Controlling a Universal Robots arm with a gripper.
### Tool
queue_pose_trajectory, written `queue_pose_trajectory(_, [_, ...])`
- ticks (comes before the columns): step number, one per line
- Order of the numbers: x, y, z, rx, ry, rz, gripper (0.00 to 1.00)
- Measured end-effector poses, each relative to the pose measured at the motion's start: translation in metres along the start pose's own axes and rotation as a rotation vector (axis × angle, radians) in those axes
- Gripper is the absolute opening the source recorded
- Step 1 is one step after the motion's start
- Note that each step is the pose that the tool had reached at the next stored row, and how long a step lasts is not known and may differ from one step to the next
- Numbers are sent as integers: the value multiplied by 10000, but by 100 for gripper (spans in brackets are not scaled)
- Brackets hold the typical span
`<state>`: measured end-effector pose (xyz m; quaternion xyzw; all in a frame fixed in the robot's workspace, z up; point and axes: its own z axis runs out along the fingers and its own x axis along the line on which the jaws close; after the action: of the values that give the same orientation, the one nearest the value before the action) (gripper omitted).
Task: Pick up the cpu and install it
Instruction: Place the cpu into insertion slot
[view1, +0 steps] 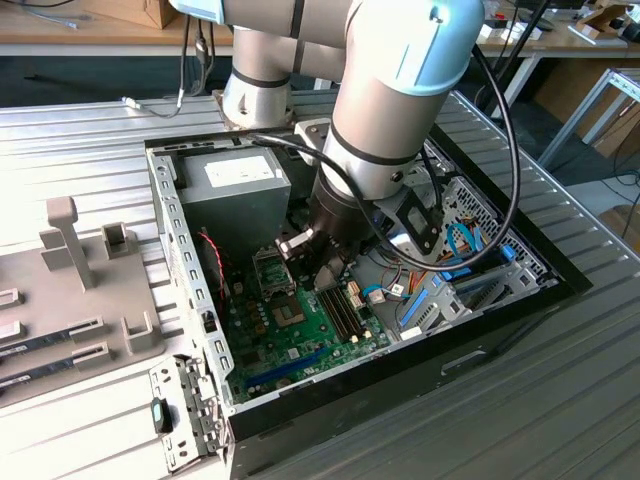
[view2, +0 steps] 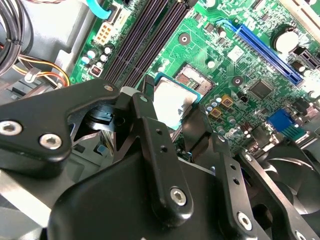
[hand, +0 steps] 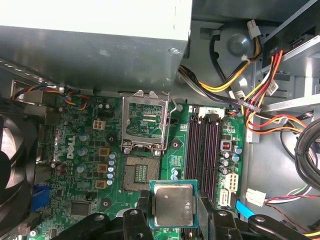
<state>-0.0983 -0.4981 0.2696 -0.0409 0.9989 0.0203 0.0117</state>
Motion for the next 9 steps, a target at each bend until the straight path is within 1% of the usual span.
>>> queue_pose_trajectory(9, [1, -1, 27, 0, -1, 0, 47])
